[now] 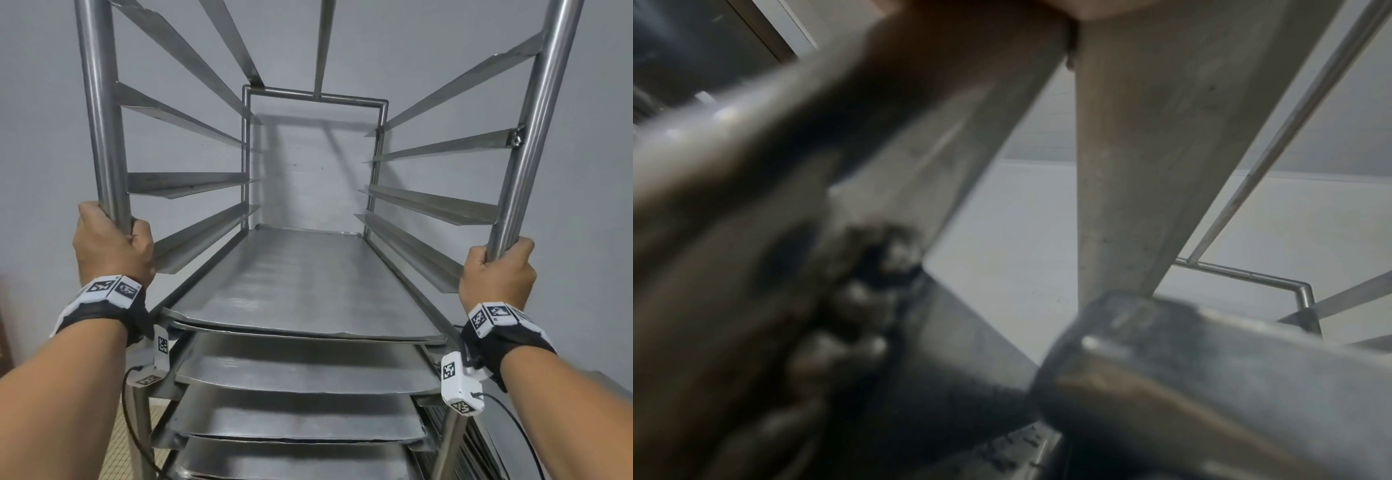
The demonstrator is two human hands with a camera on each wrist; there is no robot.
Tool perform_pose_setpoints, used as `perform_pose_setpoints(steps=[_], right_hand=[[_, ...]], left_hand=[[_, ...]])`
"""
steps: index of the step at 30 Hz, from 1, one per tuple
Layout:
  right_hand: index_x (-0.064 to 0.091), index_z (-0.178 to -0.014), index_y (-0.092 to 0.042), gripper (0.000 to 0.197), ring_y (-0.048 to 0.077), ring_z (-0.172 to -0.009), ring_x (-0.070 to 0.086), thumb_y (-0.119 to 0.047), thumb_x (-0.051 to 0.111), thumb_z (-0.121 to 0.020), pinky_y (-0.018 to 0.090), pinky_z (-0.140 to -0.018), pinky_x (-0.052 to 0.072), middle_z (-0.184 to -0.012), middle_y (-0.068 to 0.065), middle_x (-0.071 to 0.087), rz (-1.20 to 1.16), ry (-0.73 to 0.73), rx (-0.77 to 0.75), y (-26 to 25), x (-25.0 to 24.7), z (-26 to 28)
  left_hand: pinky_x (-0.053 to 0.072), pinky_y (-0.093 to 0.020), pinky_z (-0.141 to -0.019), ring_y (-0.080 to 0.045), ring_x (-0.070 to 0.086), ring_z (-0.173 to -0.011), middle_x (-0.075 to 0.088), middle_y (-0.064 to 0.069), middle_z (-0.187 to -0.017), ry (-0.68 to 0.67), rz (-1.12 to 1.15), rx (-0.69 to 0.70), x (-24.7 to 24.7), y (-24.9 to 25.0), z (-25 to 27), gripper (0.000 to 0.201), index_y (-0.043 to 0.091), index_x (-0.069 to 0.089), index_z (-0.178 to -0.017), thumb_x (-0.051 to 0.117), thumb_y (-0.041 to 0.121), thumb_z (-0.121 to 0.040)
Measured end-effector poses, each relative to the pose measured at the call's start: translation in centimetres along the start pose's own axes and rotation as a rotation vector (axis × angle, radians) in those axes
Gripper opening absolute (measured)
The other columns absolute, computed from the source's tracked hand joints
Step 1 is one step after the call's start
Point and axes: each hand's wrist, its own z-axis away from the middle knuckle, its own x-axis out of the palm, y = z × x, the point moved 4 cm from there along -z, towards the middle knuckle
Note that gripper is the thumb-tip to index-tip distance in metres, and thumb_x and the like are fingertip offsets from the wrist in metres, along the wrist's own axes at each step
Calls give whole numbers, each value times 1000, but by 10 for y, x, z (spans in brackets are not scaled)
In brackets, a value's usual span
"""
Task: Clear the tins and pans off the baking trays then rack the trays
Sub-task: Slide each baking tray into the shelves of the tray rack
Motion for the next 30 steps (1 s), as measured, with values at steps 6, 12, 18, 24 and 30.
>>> perform_pose_setpoints(steps=[6, 12, 18, 24, 30], right_hand=[[43, -104, -1, 20, 37, -64, 53, -17, 48, -92, 36, -56, 42, -75, 17, 51, 22, 10, 15, 17, 44, -19], [43, -105, -1, 21, 35, -62, 52, -16, 48, -92, 35, -56, 40, -74, 16, 51, 24, 14, 16, 35, 83, -37], [43, -106, -1, 21, 36, -62, 54, -17, 49, -93, 36, -56, 44, -76, 17, 51, 38, 6, 33, 49, 115, -52], [44, -107, 0, 23, 35, -63, 51, -18, 47, -92, 38, -57, 44, -76, 15, 50, 63, 20, 57, 57, 119, -59], [44, -105, 1, 22, 34, -63, 48, -16, 47, -93, 35, -58, 38, -75, 16, 50, 34, 7, 52, 52, 116, -62]], left_hand=[[34, -36, -70, -28, 42, -80, 53, -26, -102, -35, 17, 2, 54, -5, -12, 27, -2, 45, -110, 50, 15, -90], [35, -37, -69, -30, 43, -80, 52, -23, -99, -42, 26, 5, 104, -12, -21, 25, -1, 44, -107, 50, 16, -90], [39, -40, -71, -32, 47, -82, 52, -21, -100, -74, 41, -5, 149, -17, -29, 27, 0, 44, -109, 51, 18, -91], [42, -41, -73, -33, 48, -83, 55, -24, -103, -63, 30, -12, 161, -18, -28, 27, 1, 44, -109, 50, 20, -89], [39, -39, -71, -31, 46, -82, 54, -24, -102, -71, 29, -24, 157, -13, -26, 26, 0, 44, -108, 50, 17, -90]])
